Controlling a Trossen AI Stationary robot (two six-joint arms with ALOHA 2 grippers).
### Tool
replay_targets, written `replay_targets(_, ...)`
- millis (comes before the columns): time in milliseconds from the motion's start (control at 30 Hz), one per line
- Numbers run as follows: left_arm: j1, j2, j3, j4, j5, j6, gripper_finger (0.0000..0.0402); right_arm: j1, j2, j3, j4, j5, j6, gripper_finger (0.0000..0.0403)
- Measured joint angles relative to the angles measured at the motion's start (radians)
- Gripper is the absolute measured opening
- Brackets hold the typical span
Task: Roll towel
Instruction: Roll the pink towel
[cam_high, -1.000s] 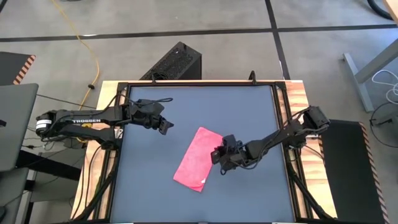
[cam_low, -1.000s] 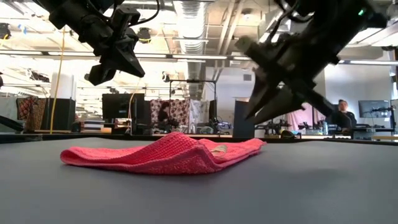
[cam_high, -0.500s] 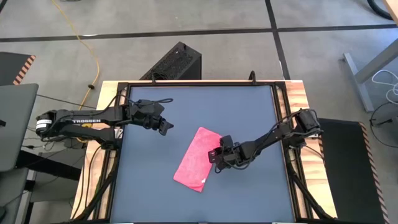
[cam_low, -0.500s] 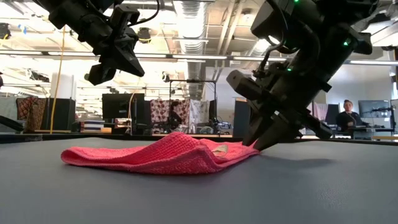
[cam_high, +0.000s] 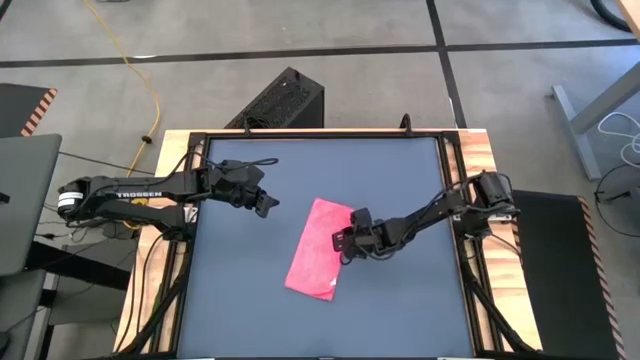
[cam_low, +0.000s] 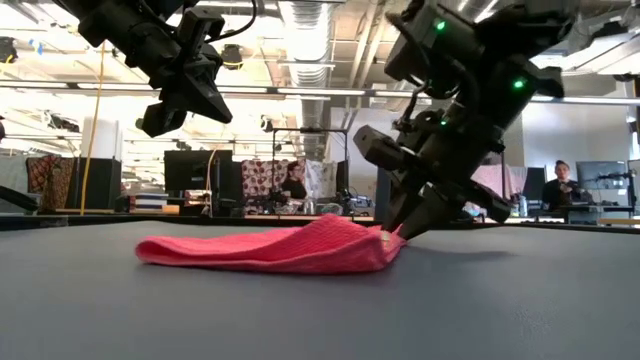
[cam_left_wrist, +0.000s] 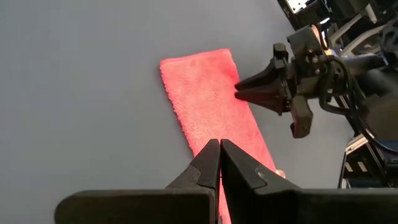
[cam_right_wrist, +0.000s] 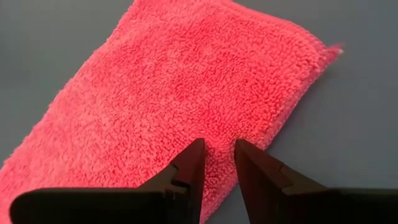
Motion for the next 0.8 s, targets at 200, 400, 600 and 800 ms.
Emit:
replay_targets(200,0.0,0.0,0.0,0.0,0.0,0.002,0.0,-0.06,0.003,-0.003,0.097,-0.008,-0.108,0.0117)
replay_targets(400,0.0,0.0,0.0,0.0,0.0,0.003,0.0,-0.116,0.003,-0.003,0.205,-0.043,-0.2,0.0117)
replay_targets(600,0.0,0.0,0.0,0.0,0.0,0.003,0.0,-0.14,0.002,-0.002,0.218,-0.067,-0.218,0.0117)
replay_targets(800,0.0,0.0,0.0,0.0,0.012,0.003,0.0,-0.098,0.002,-0.002,0.128,-0.11,-0.132,0.0117)
